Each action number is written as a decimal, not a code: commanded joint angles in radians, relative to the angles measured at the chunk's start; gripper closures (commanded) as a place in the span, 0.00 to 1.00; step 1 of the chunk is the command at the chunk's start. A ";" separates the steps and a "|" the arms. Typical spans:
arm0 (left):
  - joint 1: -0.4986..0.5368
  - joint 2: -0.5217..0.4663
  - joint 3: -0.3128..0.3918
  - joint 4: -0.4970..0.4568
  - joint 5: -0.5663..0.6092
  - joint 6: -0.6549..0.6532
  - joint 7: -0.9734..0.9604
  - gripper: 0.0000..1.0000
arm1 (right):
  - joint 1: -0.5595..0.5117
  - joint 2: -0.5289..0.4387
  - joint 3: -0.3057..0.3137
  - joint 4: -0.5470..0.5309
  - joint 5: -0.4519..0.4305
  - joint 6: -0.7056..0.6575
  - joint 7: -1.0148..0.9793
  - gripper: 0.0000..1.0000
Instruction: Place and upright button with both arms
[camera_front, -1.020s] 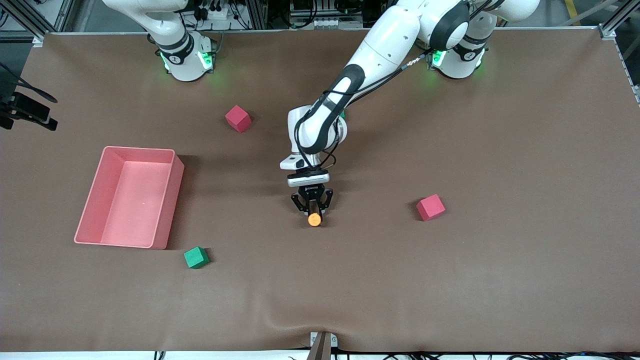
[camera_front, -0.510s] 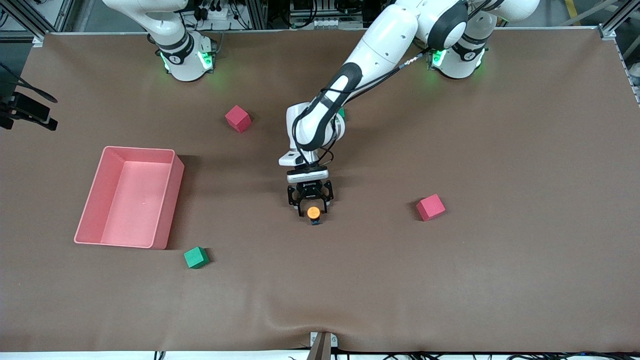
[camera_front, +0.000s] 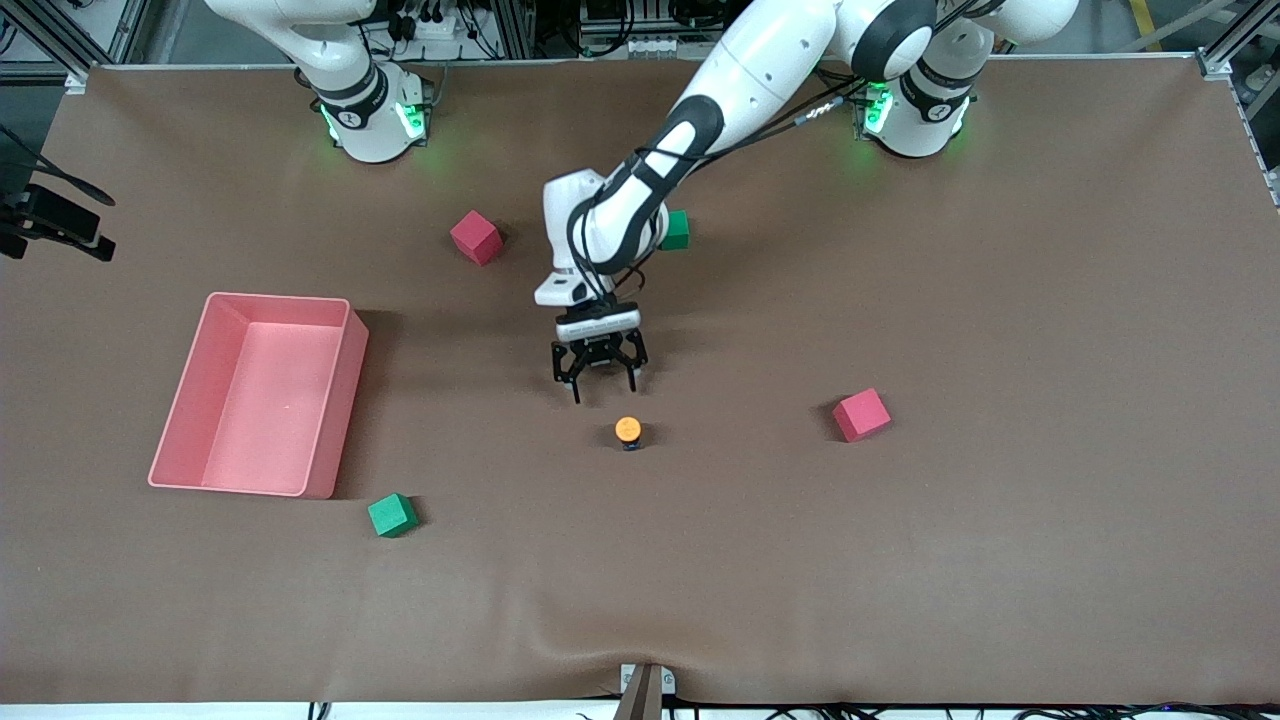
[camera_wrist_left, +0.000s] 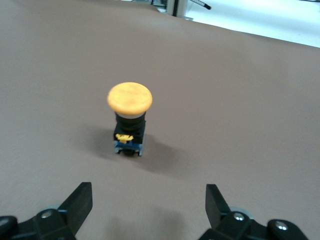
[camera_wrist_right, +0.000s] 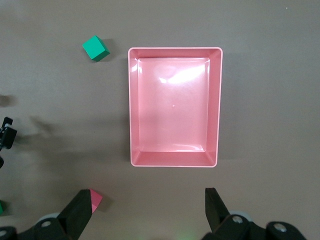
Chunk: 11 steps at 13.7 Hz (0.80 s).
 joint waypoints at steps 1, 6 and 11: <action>0.004 -0.111 -0.035 -0.055 -0.146 -0.070 0.110 0.00 | 0.001 0.008 0.002 0.021 -0.015 -0.016 -0.008 0.00; 0.013 -0.275 -0.041 -0.055 -0.457 -0.158 0.263 0.00 | 0.000 0.008 0.002 0.021 -0.015 -0.016 -0.008 0.00; 0.151 -0.459 -0.038 -0.053 -0.711 -0.319 0.526 0.00 | -0.009 0.008 0.001 0.023 -0.015 -0.016 -0.011 0.00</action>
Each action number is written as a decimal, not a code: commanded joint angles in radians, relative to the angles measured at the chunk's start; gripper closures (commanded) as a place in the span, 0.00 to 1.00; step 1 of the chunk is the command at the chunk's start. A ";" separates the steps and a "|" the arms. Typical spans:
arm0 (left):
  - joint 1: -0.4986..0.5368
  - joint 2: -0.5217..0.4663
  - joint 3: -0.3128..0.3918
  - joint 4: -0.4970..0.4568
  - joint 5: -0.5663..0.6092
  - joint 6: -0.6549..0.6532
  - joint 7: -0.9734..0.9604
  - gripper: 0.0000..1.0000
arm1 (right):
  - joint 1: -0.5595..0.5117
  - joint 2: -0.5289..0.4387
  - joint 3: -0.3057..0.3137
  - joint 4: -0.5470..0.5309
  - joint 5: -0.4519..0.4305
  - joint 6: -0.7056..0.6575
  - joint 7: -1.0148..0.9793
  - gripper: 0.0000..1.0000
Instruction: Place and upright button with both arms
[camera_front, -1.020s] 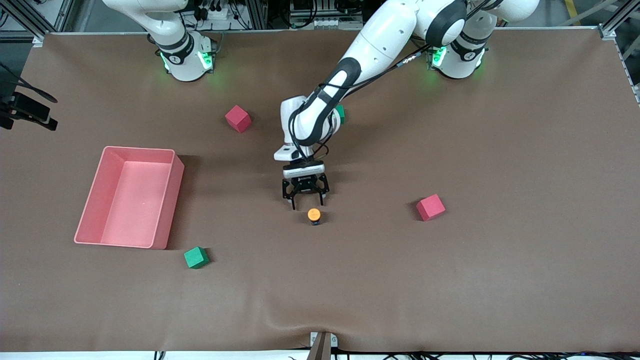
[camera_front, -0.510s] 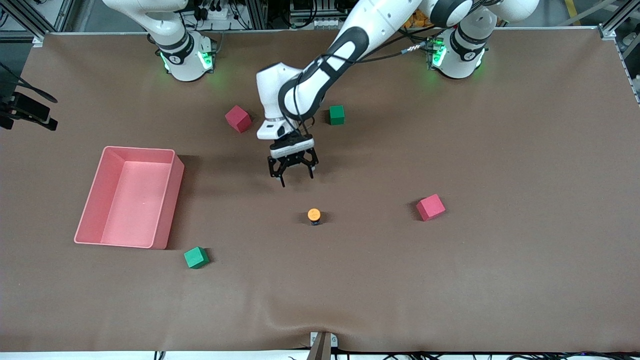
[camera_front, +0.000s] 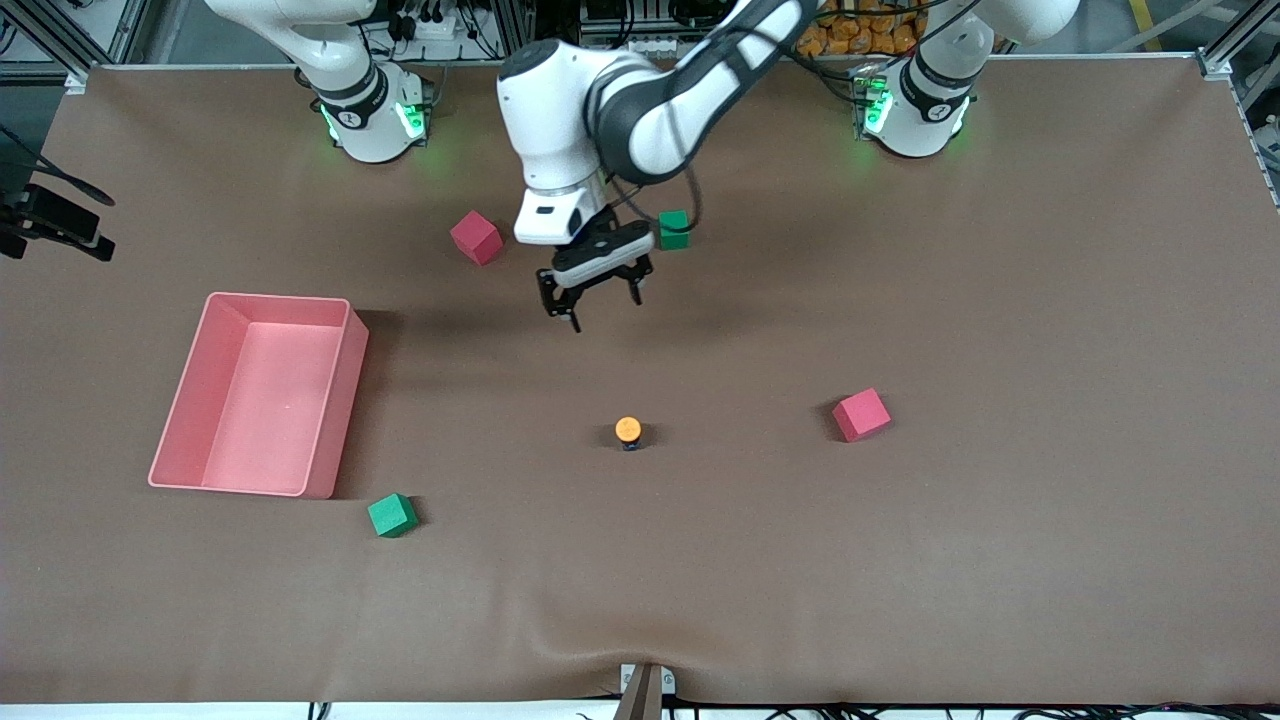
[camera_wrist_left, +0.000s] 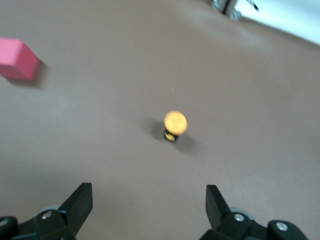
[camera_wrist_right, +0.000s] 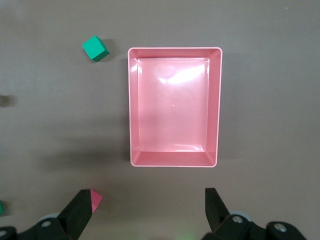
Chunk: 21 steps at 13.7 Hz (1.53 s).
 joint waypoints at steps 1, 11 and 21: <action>0.124 -0.118 -0.010 -0.047 -0.124 -0.067 0.153 0.00 | -0.008 0.008 0.002 0.024 -0.015 -0.016 -0.011 0.00; 0.563 -0.343 -0.010 -0.044 -0.415 -0.386 0.882 0.00 | -0.073 0.009 -0.002 0.021 0.005 -0.007 -0.069 0.00; 0.747 -0.487 -0.009 -0.131 -0.398 -0.504 1.298 0.00 | -0.031 0.012 0.004 0.019 -0.002 0.054 -0.057 0.00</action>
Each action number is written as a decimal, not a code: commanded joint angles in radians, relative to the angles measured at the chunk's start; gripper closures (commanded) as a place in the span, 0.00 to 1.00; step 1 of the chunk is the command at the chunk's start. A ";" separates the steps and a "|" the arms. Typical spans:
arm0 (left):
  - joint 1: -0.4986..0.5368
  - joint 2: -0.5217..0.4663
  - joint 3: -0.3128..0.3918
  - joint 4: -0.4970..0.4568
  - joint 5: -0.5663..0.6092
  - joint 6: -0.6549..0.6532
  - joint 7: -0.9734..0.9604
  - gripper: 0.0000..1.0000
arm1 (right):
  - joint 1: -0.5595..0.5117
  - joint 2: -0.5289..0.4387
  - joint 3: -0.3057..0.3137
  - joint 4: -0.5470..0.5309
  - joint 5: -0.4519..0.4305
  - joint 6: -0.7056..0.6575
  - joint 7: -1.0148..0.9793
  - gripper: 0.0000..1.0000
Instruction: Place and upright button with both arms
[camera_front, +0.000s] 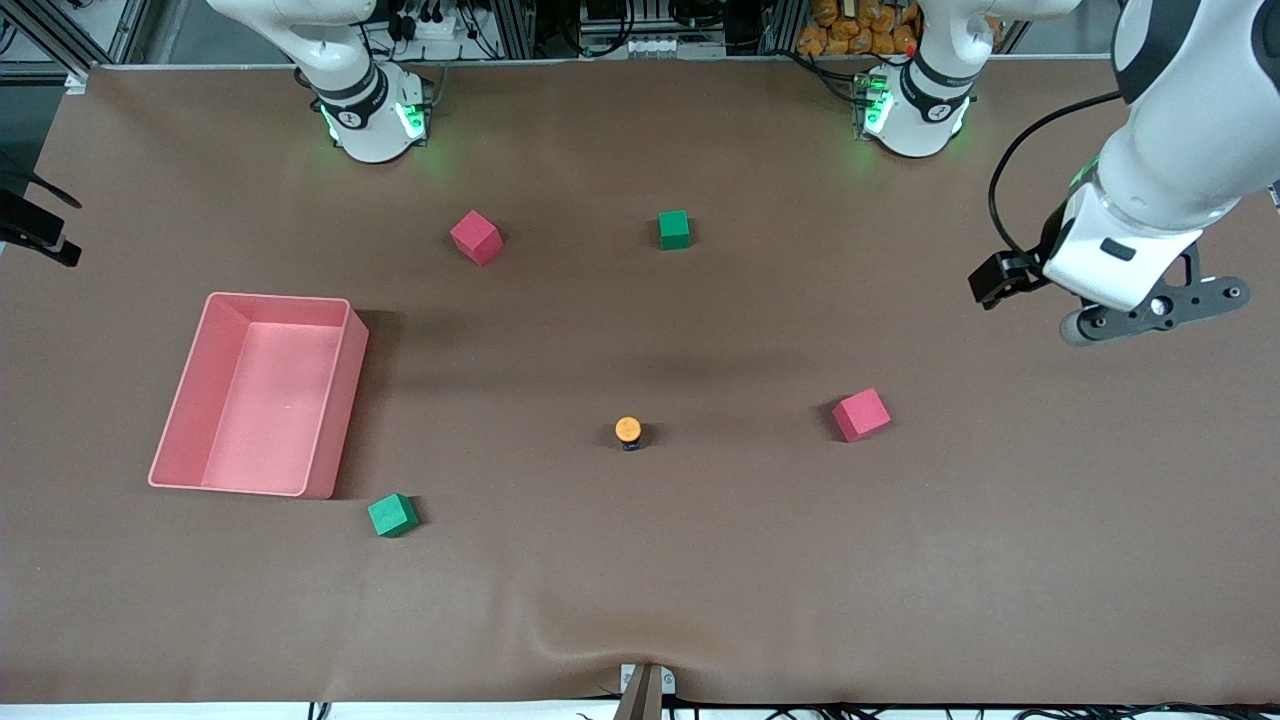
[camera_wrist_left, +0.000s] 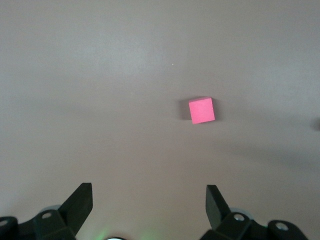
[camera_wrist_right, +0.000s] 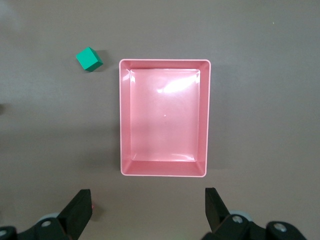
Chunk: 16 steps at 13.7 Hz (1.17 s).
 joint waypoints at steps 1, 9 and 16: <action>0.060 -0.090 -0.015 -0.117 -0.001 0.027 0.098 0.00 | 0.011 0.011 0.001 0.018 0.003 0.007 0.001 0.00; 0.212 -0.249 -0.009 -0.289 -0.124 0.142 0.241 0.00 | 0.014 0.008 0.001 0.015 -0.003 -0.007 0.057 0.00; 0.232 -0.276 -0.006 -0.292 -0.136 0.090 0.370 0.00 | 0.020 0.003 0.001 0.010 -0.005 -0.013 0.081 0.00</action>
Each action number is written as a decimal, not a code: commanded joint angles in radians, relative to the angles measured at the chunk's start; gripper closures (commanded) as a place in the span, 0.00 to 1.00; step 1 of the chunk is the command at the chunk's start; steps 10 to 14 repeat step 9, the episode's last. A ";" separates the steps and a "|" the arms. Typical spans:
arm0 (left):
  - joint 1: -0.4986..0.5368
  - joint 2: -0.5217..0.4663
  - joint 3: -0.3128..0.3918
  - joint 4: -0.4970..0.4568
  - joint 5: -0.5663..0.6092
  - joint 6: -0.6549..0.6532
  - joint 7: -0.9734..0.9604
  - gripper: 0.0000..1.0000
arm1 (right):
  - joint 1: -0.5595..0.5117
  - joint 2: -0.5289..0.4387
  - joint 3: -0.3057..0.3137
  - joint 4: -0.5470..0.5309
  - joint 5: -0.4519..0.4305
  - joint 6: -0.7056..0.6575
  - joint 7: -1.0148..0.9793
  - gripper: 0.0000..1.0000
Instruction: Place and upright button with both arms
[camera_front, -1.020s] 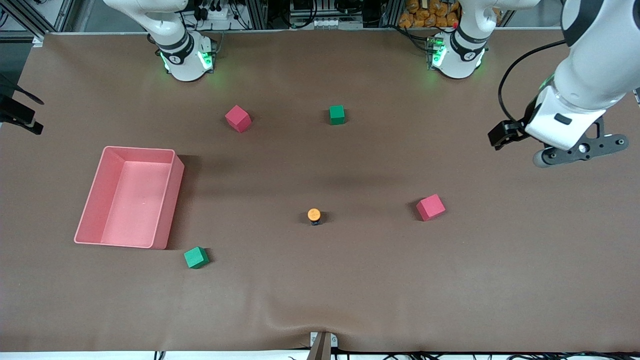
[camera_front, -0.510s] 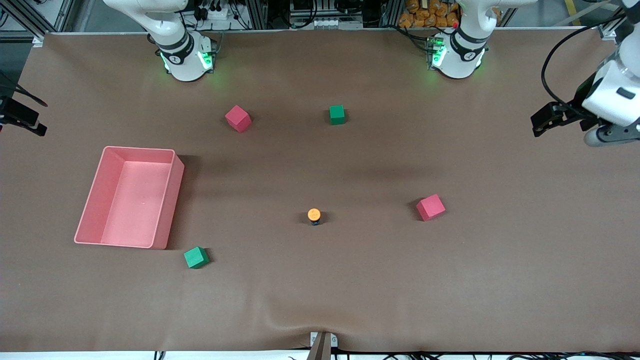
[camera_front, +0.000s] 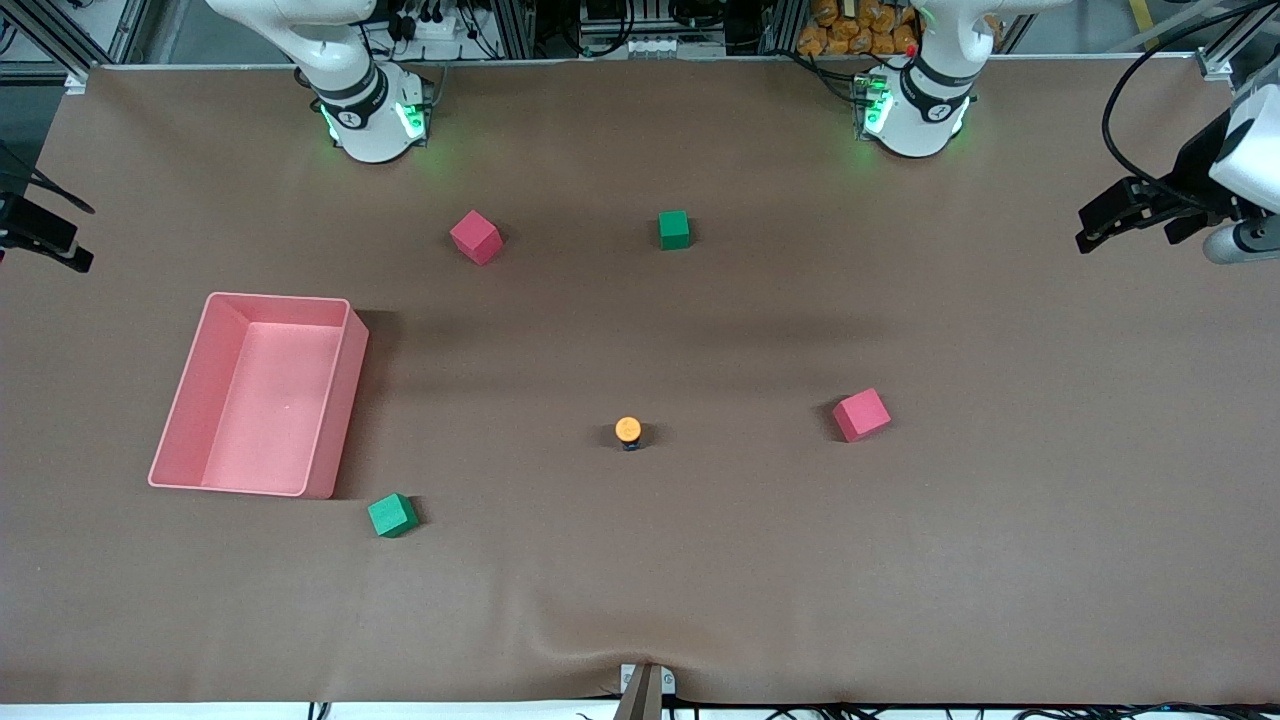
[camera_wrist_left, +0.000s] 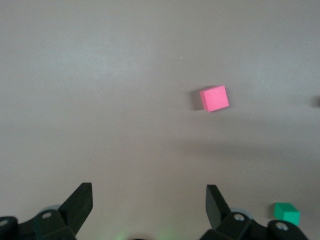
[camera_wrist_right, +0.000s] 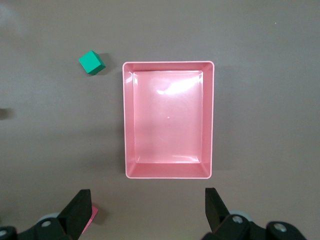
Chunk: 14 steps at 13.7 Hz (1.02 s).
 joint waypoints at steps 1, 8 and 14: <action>0.012 -0.027 -0.004 -0.020 -0.016 -0.020 0.062 0.00 | 0.010 -0.002 -0.002 0.009 -0.005 -0.031 0.068 0.00; 0.011 0.004 -0.013 0.041 -0.013 -0.039 0.069 0.00 | 0.050 -0.008 -0.001 -0.007 -0.005 -0.076 0.128 0.00; 0.008 0.009 -0.013 0.047 -0.013 -0.039 0.065 0.00 | 0.052 -0.008 0.001 -0.007 -0.005 -0.083 0.128 0.00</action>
